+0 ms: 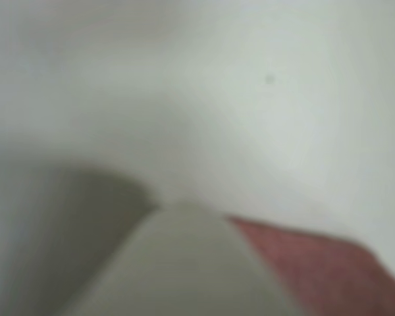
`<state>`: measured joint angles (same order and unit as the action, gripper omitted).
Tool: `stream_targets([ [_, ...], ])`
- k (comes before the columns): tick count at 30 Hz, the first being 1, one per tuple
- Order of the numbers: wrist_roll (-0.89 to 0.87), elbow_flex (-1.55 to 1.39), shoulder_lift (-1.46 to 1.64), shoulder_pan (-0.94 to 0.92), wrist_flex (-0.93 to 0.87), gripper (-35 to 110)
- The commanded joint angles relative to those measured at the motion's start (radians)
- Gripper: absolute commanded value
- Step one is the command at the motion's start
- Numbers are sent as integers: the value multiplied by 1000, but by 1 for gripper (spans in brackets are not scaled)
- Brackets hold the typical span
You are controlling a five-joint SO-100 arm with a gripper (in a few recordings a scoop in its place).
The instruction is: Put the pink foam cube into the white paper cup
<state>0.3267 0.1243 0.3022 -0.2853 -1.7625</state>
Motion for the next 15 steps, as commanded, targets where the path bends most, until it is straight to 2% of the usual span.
stream_targets([
  [1, 2, 40, 58, -5, -20, 15],
  [15, -6, -445, 566, 69, -20, 15],
])
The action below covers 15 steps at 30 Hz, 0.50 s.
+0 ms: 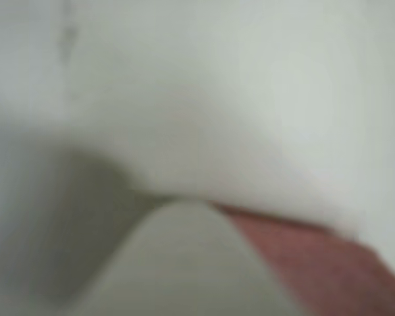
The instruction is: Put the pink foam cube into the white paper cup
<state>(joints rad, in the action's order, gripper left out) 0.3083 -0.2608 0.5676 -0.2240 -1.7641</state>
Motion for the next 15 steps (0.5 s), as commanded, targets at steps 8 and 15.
stream_targets([
  [8, 12, -227, 554, 44, -18, 15],
  [15, -49, -448, 816, 172, -18, 15],
])
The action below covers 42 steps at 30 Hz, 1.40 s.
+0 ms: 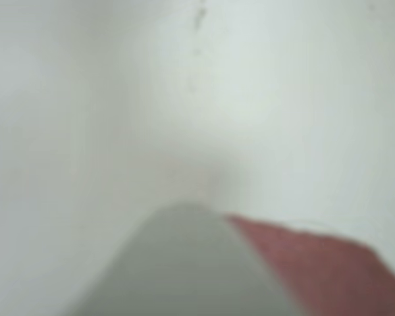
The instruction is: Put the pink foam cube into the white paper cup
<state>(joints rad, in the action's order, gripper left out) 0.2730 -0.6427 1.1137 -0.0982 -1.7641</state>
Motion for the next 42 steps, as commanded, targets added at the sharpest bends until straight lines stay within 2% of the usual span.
stream_targets([
  [1, -29, -95, 305, 69, -18, 15],
  [8, -133, -213, 479, 244, -18, 15],
  [17, -224, -285, 503, 396, -18, 15],
  [27, -267, -385, 497, 446, -12, 15],
  [42, -239, -428, 466, 416, 3, 16],
])
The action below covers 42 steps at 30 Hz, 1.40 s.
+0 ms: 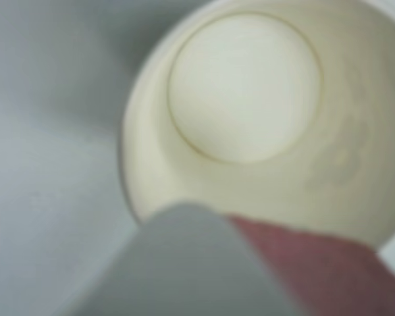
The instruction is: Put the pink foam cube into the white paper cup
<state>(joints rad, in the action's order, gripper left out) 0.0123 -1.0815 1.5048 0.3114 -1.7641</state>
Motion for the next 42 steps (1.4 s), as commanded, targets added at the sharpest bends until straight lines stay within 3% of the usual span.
stream_targets([
  [1, 25, 12, 69, 3, 9, 16],
  [20, 83, 325, -209, -15, 25, 16],
  [29, 75, 336, -212, -5, 20, 41],
  [34, 72, 336, -215, -5, 18, 45],
  [39, 49, 336, -173, -6, -6, 43],
  [42, 25, 284, -28, -17, -8, 28],
])
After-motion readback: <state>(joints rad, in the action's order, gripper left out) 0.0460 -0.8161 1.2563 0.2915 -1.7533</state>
